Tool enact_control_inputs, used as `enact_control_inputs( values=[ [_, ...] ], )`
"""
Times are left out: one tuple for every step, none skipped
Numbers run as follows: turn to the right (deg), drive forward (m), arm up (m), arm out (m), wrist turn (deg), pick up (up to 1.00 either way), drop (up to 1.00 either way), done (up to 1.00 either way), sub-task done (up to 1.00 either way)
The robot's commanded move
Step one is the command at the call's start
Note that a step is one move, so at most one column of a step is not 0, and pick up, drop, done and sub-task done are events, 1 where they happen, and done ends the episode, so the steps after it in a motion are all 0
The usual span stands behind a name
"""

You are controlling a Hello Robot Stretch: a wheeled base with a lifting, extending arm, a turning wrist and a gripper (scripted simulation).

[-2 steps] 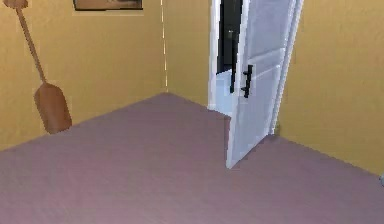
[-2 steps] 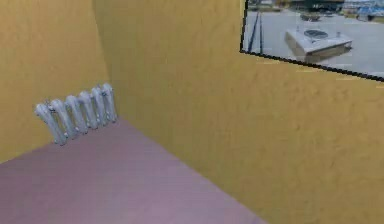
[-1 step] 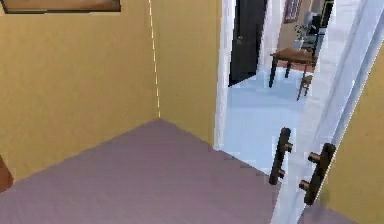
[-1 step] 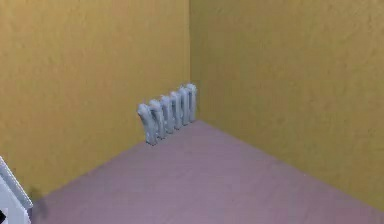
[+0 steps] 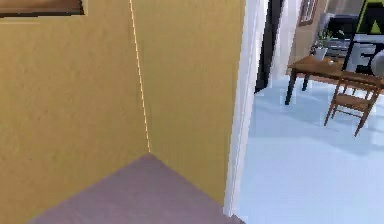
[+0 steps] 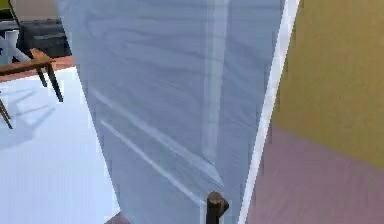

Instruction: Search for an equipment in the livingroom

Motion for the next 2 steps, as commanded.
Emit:
enact_control_inputs(
  values=[
    [33.0, 0.0, 0.0, 0.0, 0.0, 0.0, 0.0, 0.0, 0.0],
    [0.0, 1.0, 0.0, 0.0, 0.0, 0.0, 0.0, 0.0, 0.0]
  ],
)
